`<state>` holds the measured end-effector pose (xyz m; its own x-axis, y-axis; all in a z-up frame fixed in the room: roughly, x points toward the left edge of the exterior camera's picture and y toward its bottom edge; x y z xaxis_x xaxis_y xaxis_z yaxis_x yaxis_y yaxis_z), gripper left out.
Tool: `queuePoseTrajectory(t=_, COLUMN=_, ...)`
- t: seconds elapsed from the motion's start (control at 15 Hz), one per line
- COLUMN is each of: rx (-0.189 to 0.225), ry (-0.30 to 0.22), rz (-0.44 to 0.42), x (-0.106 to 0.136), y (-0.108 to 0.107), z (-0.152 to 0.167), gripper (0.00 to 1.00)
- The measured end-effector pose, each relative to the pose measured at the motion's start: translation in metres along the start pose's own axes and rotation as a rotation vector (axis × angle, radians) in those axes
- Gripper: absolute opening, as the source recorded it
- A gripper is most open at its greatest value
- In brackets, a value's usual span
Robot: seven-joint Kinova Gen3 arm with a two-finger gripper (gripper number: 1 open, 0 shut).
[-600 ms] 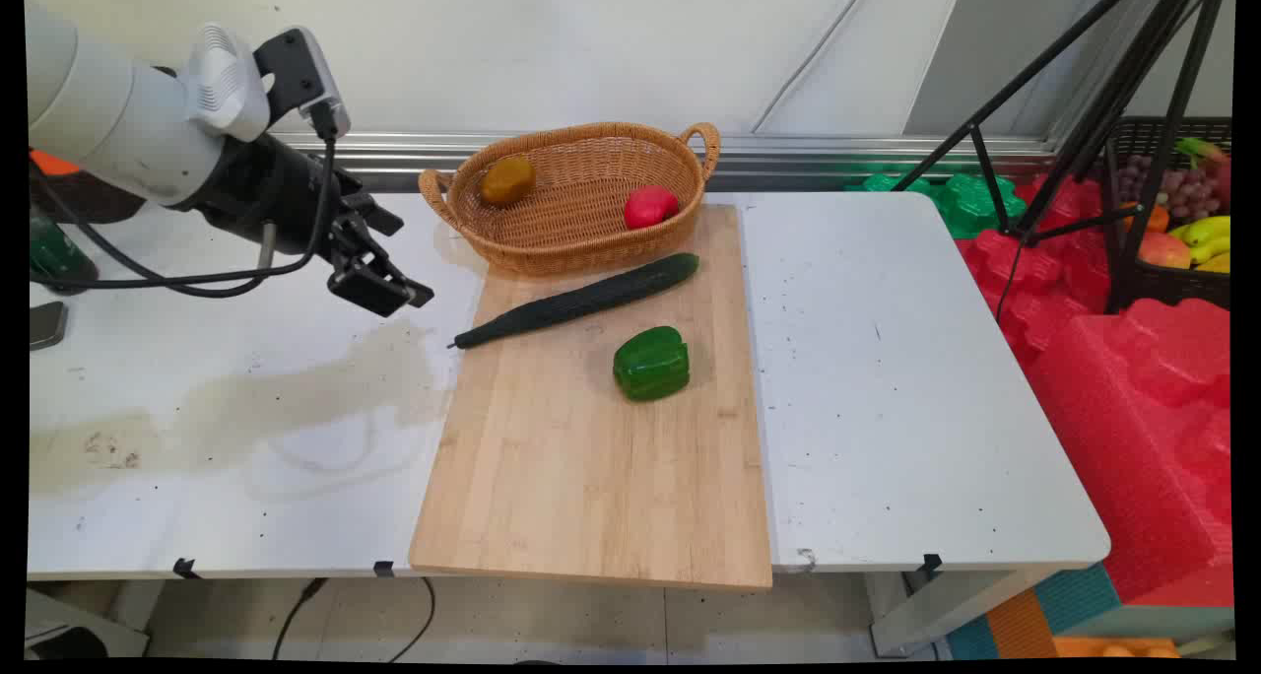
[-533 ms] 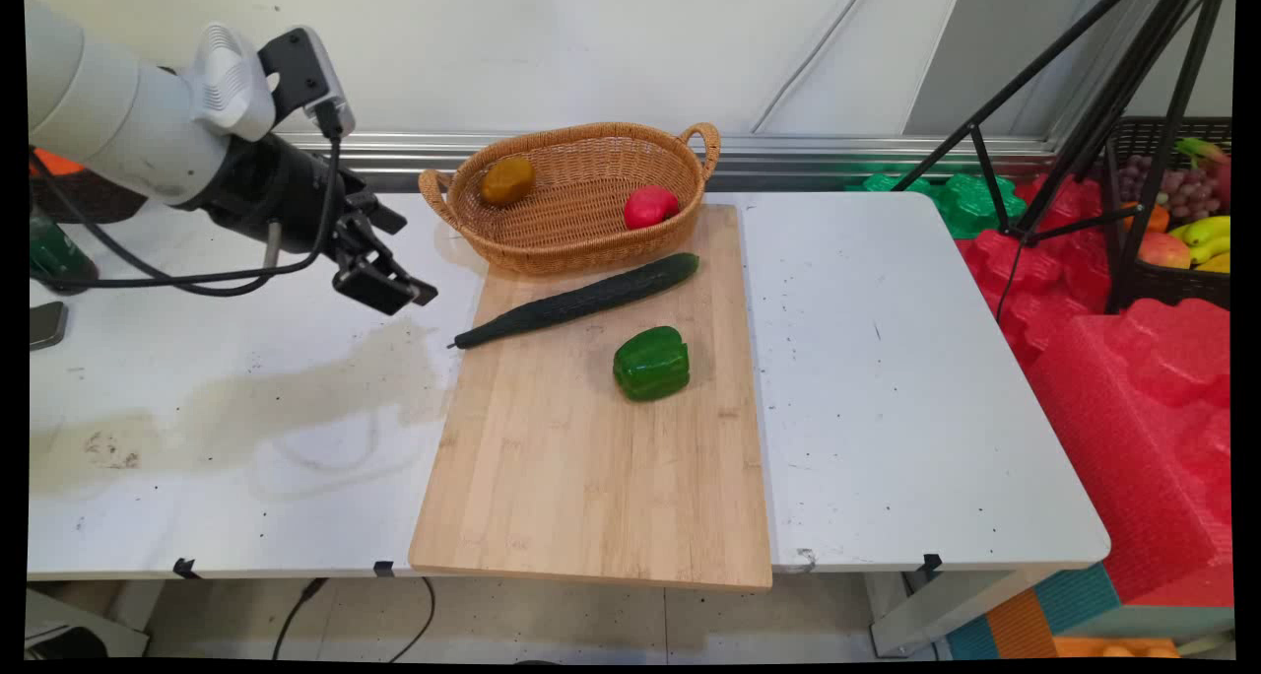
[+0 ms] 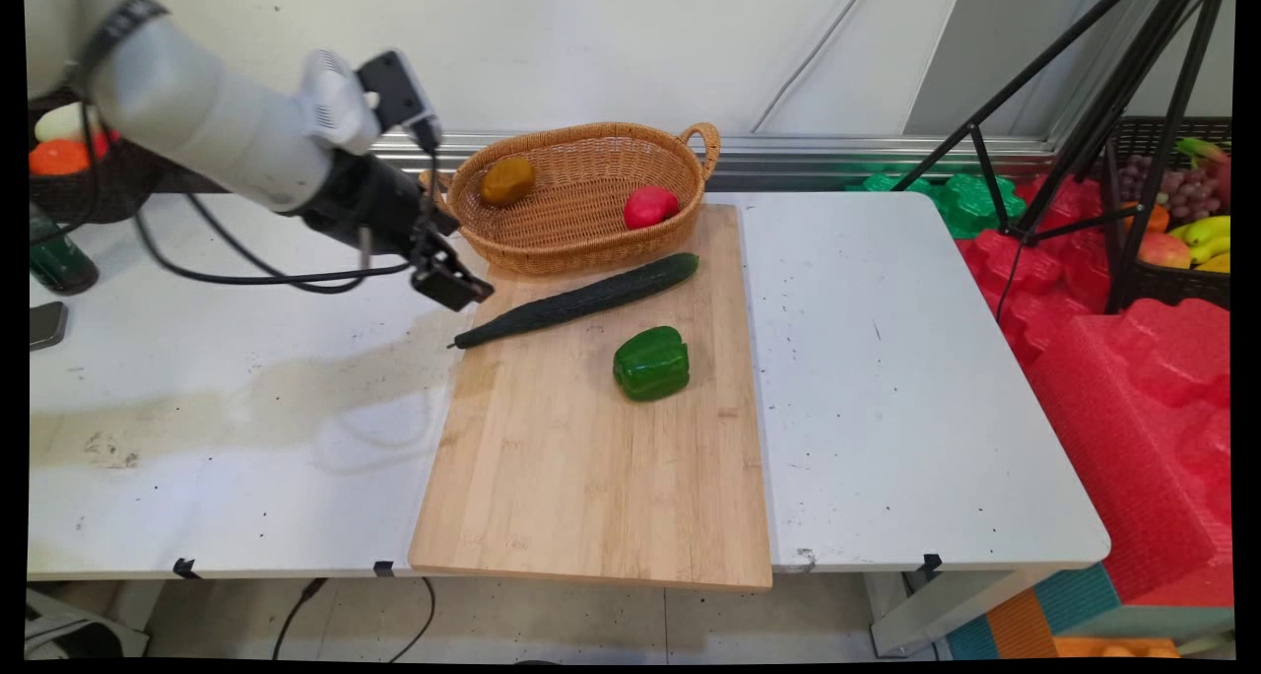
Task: Pick up the cucumber from the cutting board
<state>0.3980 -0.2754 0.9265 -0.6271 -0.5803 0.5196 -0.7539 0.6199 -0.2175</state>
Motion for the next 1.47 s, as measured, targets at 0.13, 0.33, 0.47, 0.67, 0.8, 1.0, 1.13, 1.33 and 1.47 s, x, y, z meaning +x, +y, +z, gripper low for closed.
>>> queuePoseTrajectory(t=0.13, rx=-0.005, ry=-0.010, rz=-0.002, x=0.006, y=0.000, z=0.015, gripper=1.00)
queuePoseTrajectory(t=0.33, rx=-0.009, ry=-0.028, rz=-0.010, x=0.016, y=-0.001, z=0.050, gripper=1.00)
queuePoseTrajectory(t=0.47, rx=-0.012, ry=-0.041, rz=-0.013, x=0.020, y=-0.001, z=0.070, gripper=1.00)
queuePoseTrajectory(t=0.67, rx=-0.023, ry=-0.057, rz=-0.024, x=0.023, y=-0.001, z=0.099, gripper=1.00)
queuePoseTrajectory(t=0.8, rx=-0.032, ry=-0.067, rz=-0.031, x=0.024, y=-0.001, z=0.118, gripper=1.00)
queuePoseTrajectory(t=1.0, rx=-0.040, ry=-0.070, rz=-0.038, x=0.025, y=-0.001, z=0.143, gripper=1.00)
queuePoseTrajectory(t=1.13, rx=-0.040, ry=-0.070, rz=-0.042, x=0.026, y=-0.001, z=0.153, gripper=1.00)
queuePoseTrajectory(t=1.33, rx=-0.046, ry=-0.072, rz=-0.048, x=0.026, y=-0.001, z=0.166, gripper=1.00)
queuePoseTrajectory(t=1.47, rx=-0.050, ry=-0.071, rz=-0.054, x=0.026, y=0.000, z=0.175, gripper=1.00)
